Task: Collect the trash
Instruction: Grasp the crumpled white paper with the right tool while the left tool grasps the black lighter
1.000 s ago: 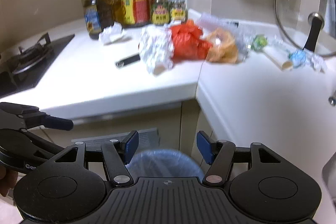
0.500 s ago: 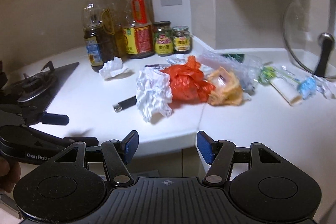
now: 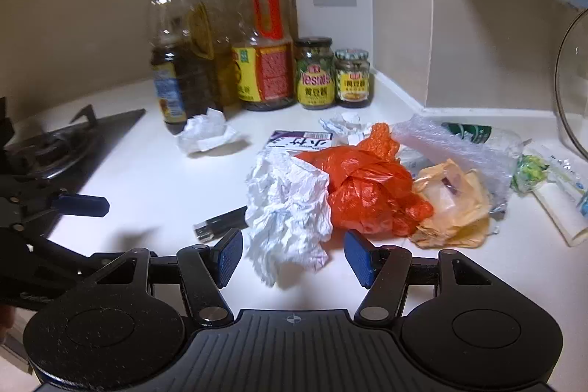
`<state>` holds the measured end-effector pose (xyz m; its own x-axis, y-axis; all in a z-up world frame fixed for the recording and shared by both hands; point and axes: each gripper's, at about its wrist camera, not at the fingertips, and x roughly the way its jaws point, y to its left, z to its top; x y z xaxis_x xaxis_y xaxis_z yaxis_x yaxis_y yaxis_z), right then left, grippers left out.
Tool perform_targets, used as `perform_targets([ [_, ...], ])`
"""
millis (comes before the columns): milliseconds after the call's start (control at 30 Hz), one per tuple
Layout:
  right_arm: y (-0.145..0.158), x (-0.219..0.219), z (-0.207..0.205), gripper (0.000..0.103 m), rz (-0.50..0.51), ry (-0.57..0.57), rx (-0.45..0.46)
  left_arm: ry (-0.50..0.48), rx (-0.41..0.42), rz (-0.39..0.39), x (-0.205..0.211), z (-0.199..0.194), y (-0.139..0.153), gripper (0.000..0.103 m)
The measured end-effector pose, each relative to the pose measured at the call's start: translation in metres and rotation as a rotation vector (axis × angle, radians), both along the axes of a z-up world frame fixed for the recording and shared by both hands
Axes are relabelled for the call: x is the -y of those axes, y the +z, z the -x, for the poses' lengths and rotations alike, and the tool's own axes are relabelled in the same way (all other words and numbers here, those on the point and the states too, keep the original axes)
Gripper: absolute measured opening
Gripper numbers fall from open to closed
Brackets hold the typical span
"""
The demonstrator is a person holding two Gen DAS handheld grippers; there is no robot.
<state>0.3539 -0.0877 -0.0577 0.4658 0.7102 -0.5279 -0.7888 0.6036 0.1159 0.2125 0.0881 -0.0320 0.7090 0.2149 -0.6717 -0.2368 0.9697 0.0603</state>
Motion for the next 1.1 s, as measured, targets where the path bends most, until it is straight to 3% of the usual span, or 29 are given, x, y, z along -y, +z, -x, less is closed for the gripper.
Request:
perform_targets([
  [367, -0.024, -0.045, -0.017, 0.060, 0.073, -0.061, -0.016, -0.111, -0.009, 0.041, -0.033, -0.028, -0.010, 0.082],
  [433, -0.026, -0.047, -0.015, 0.033, 0.077, -0.071, -0.010, -0.127, -0.010, 0.046, -0.035, -0.031, -0.012, 0.082],
  [533, -0.025, -0.046, -0.011, 0.021, 0.081, -0.093, 0.006, -0.158, -0.013, 0.048, -0.037, -0.037, -0.015, 0.082],
  [633, -0.019, -0.042, -0.004, 0.019, 0.078, -0.107, 0.020, -0.192, -0.020, 0.052, -0.035, -0.045, -0.019, 0.081],
  [800, -0.003, -0.021, 0.009, 0.018, 0.066, -0.132, 0.052, -0.223, -0.029, 0.038, -0.027, -0.061, -0.028, 0.069],
  [1100, 0.003, 0.020, 0.020, 0.018, 0.062, -0.242, 0.050, -0.285, -0.052, -0.001, -0.016, -0.078, -0.032, 0.033],
])
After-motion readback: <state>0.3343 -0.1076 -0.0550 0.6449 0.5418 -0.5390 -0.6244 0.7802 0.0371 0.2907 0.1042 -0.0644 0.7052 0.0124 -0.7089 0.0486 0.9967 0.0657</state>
